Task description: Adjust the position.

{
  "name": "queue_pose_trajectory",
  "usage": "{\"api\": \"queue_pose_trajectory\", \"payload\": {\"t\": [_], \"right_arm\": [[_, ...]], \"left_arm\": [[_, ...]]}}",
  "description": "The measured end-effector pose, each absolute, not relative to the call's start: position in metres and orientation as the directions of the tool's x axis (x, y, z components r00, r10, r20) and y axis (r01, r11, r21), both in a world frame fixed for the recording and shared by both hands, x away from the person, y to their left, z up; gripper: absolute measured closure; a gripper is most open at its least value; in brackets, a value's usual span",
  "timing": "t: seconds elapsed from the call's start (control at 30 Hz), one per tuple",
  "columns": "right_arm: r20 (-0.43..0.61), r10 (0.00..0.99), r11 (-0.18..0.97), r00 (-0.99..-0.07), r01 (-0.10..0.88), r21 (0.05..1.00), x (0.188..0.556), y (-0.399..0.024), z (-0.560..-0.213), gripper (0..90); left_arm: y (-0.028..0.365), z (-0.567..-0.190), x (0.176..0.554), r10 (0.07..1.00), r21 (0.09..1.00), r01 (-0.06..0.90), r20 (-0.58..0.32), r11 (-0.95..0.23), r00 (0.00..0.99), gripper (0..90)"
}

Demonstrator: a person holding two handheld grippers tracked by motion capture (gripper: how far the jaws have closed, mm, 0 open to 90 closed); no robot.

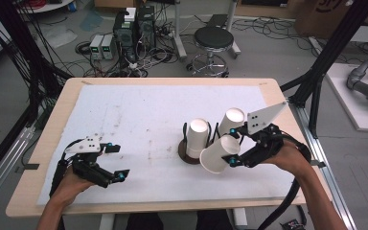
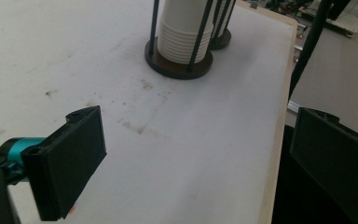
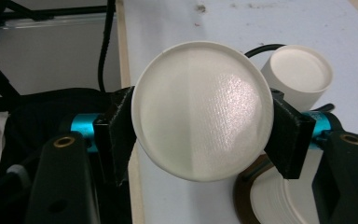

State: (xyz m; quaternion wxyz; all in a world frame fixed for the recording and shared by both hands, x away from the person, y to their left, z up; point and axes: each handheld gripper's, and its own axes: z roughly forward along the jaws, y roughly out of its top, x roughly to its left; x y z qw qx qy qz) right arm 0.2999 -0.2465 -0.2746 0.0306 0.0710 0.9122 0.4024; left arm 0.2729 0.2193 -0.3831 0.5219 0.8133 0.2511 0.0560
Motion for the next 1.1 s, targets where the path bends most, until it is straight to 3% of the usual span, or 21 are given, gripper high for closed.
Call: {"api": "queue_pose_trajectory", "payload": {"t": [1.1], "right_arm": [[0.078,0.155,0.488,-0.985,0.145,0.861,0.298,-0.241,-0.312,34.2]], "left_arm": [[0.131,-0.361,0.281,0.291,0.914,0.245,-0.150,-0.324,0.945,3.2]]}}
